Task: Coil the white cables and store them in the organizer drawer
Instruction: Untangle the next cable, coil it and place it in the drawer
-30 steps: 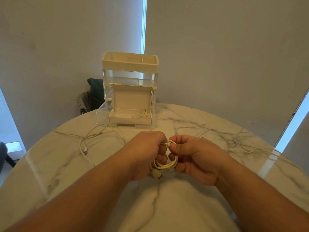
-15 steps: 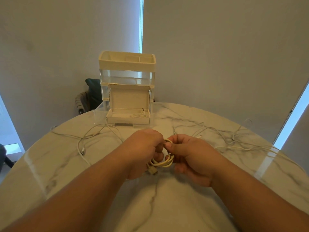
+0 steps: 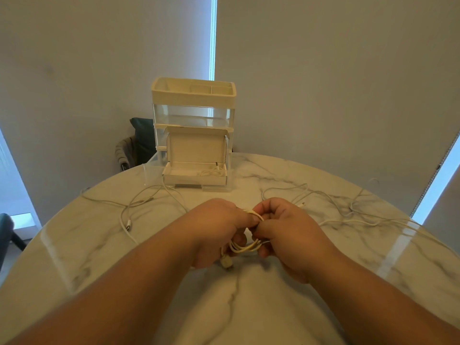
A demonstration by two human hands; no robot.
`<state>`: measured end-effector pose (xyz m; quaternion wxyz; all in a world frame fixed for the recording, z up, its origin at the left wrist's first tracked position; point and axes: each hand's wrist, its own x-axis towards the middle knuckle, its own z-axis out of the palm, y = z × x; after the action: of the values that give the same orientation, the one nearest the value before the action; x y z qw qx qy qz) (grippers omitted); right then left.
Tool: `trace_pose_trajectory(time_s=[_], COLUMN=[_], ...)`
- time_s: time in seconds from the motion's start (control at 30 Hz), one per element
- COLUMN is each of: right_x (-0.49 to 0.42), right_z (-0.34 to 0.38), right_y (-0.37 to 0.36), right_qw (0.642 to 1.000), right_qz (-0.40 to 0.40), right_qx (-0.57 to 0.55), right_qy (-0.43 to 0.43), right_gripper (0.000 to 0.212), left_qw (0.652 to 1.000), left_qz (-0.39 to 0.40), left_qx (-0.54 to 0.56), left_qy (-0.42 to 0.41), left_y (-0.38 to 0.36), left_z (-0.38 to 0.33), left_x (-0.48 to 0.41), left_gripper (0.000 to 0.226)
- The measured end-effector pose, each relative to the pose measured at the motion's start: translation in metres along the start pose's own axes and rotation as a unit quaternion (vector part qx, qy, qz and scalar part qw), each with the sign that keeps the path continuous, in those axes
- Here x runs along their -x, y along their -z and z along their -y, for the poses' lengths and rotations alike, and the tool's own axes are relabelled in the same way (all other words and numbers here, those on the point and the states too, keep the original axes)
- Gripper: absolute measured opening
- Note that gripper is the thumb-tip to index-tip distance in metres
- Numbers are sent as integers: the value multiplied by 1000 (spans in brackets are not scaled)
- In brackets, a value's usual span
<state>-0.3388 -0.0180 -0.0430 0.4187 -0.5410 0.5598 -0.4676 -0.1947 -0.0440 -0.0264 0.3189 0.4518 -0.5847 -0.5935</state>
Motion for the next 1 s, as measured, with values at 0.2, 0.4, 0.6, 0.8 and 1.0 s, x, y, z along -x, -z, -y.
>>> trace_pose_trajectory(time_s=[0.2, 0.4, 0.6, 0.8, 1.0], right_x=[2, -2, 0, 3, 5], right_z=[0, 0, 4, 6, 11], right_y=[-10, -7, -1, 0, 7], right_qw=[999, 999, 997, 996, 985], right_qz=[-26, -21, -3, 7, 17], right_qx=[45, -4, -52, -91, -169], right_qy=[9, -40, -50, -22, -43], right_gripper=[20, 28, 27, 20, 3], left_qw=[999, 998, 996, 993, 995], left_qz=[-7, -51, -40, -78, -78], left_qx=[24, 23, -85, -81, 42], left_qy=[20, 30, -5, -39, -54], left_y=[-6, -4, 2, 0, -6], left_z=[-4, 2, 1, 2, -2], left_x=[3, -4, -10, -5, -6], left_gripper=[9, 10, 15, 10, 20])
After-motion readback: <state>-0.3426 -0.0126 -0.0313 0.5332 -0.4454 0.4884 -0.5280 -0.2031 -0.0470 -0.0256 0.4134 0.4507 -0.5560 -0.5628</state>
